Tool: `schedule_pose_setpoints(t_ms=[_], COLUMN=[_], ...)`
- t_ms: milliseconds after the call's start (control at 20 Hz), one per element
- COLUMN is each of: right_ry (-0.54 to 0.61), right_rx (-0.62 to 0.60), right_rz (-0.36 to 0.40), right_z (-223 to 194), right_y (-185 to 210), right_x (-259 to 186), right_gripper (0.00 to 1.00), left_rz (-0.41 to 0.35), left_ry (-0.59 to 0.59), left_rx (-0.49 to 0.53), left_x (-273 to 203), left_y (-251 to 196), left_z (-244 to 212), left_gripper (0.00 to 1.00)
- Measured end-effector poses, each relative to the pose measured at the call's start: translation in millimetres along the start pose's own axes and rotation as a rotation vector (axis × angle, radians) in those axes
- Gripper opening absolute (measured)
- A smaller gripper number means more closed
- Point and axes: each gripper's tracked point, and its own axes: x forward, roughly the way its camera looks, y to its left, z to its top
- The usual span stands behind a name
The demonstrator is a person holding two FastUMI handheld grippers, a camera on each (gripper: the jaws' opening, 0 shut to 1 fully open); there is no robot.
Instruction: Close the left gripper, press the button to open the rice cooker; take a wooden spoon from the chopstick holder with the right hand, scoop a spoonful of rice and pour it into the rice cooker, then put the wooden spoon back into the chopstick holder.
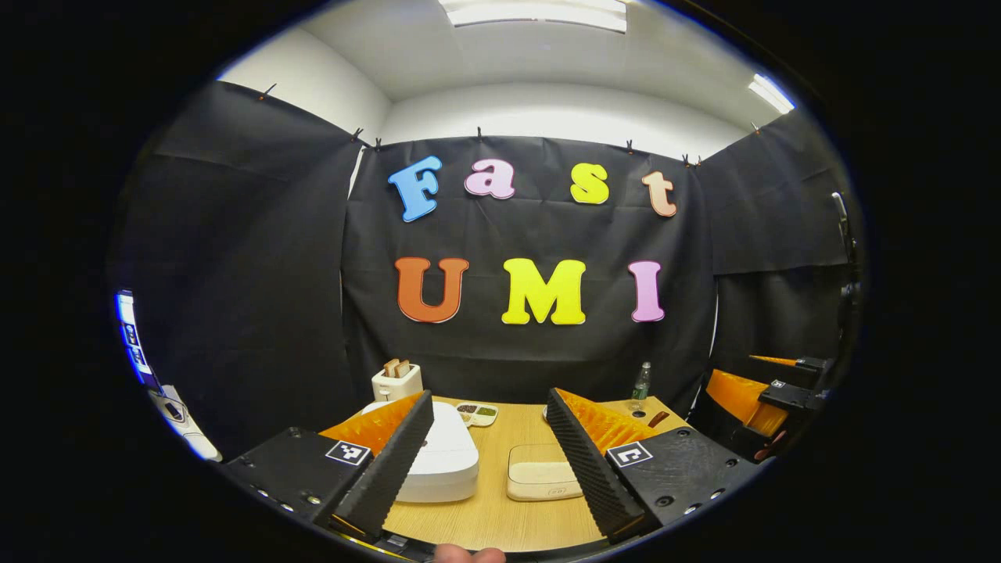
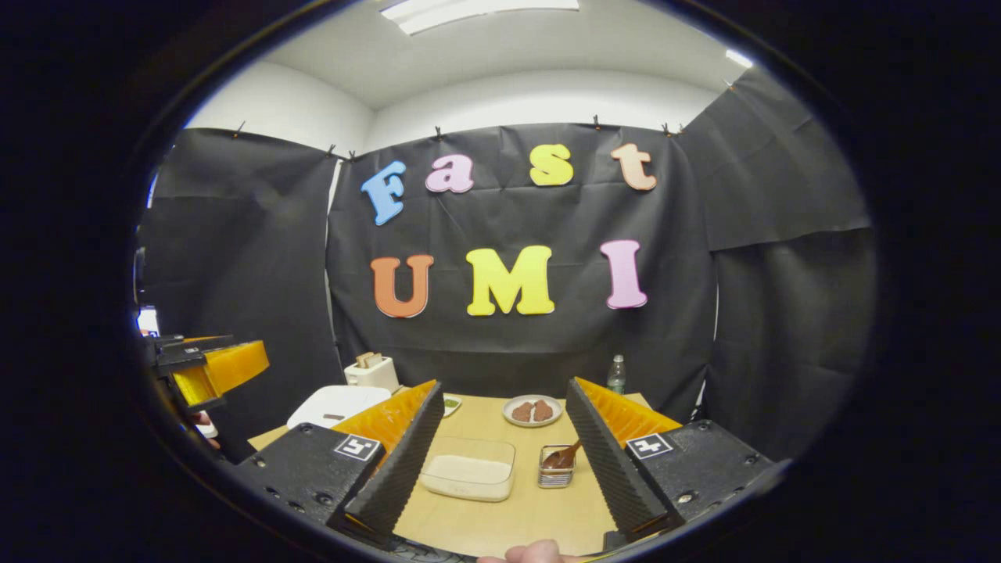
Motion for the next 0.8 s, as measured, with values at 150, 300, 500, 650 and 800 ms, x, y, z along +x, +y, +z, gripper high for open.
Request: schedule_pose_setpoints(t_ms=[150,300,500,650,800], right_ry=[-0.010,-0.019,-0.019,-0.019,-0.018], right_rx=[-0.006,-0.014,-0.016,-0.016,-0.016], right_rz=[-0.006,0.006,0.019,0.034,0.047], right_z=[3.3,5.5,6.2,4.6,4.5], right_y=[1.1,7.3,11.1,16.6,21.1], right_x=[-2.1,-1.1,-0.7,0.9,3.3], right_gripper=[0.98,0.98,0.97,0.99,0.97], left_rz=[-0.008,-0.003,0.001,0.014,0.021], left_ry=[0.000,-0.006,-0.004,-0.004,0.001], left_rx=[0.000,0.001,0.001,0.003,0.002], left_x=[-5.0,-5.5,-9.0,-11.1,-14.6], left_y=[-1.6,1.6,3.4,8.0,10.1], left_z=[2.8,1.0,-0.7,-2.1,-5.5], left_gripper=[0.94,0.94,0.94,0.94,0.94])
